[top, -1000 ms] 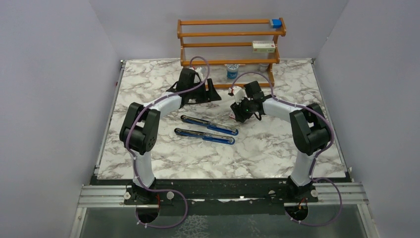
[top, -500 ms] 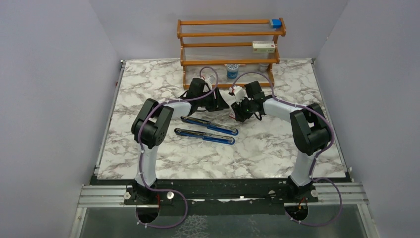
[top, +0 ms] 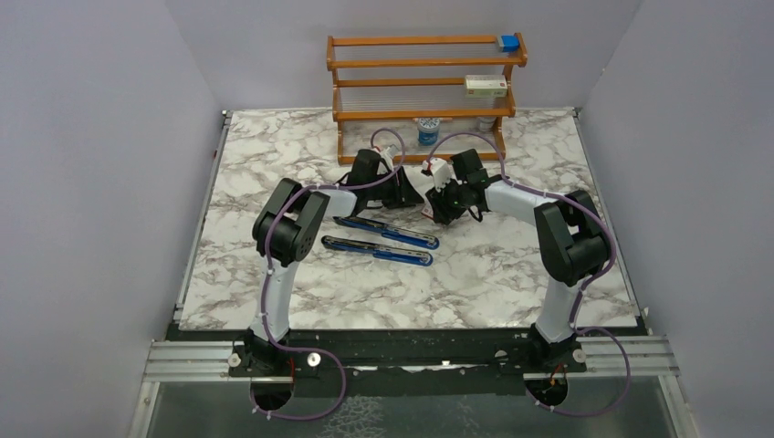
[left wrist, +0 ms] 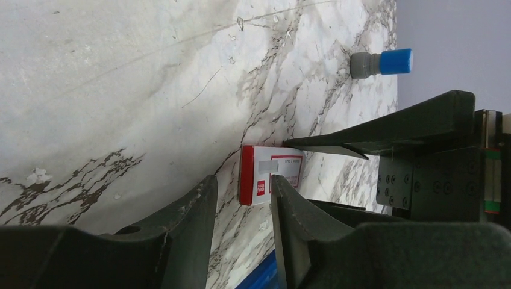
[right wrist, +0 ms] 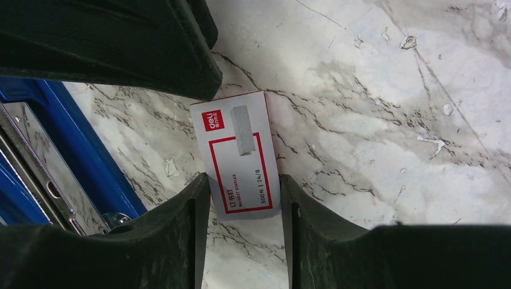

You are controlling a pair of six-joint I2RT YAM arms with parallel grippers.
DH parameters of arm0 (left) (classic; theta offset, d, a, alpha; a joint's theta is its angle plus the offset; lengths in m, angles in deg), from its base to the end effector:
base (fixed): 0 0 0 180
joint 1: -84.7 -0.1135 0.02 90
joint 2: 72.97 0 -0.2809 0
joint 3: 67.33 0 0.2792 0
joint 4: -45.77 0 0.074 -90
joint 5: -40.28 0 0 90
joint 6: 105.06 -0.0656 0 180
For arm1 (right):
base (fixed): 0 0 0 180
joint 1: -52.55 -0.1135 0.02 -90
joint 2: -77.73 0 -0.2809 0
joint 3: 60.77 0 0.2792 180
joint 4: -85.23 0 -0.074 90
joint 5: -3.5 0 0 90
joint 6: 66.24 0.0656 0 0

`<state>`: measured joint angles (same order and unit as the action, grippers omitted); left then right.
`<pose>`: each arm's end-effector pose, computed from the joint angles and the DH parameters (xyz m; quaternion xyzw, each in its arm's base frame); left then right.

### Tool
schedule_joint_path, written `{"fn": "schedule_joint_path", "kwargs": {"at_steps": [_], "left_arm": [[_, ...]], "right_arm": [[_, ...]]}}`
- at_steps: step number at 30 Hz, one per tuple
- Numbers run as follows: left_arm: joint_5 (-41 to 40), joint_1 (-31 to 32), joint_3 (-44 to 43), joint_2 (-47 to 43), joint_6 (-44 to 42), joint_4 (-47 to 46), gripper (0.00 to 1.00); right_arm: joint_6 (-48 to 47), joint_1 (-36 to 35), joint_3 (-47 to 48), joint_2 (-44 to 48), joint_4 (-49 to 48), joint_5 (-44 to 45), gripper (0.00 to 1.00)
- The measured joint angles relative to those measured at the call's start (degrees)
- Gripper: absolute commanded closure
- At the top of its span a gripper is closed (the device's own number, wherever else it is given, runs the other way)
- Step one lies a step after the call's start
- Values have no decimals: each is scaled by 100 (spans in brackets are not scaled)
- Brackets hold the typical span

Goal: Load the staples into the stapler
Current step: Open the staple box at the center of the board.

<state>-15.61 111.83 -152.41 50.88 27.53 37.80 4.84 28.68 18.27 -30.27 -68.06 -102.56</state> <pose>0.4321 -0.2627 0.1063 0.0317 0.8432 -0.4792 0.2417 0.3844 0.1899 0.1323 -0.3835 0.8659 0.1460 0.2862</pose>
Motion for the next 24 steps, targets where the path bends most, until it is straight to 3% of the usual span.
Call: {"fn": "schedule_joint_path", "kwargs": {"at_steps": [24], "left_arm": [[343, 127, -254, 411, 107, -400, 67]], "right_arm": [[46, 0, -4, 0, -11, -28, 55]]}}
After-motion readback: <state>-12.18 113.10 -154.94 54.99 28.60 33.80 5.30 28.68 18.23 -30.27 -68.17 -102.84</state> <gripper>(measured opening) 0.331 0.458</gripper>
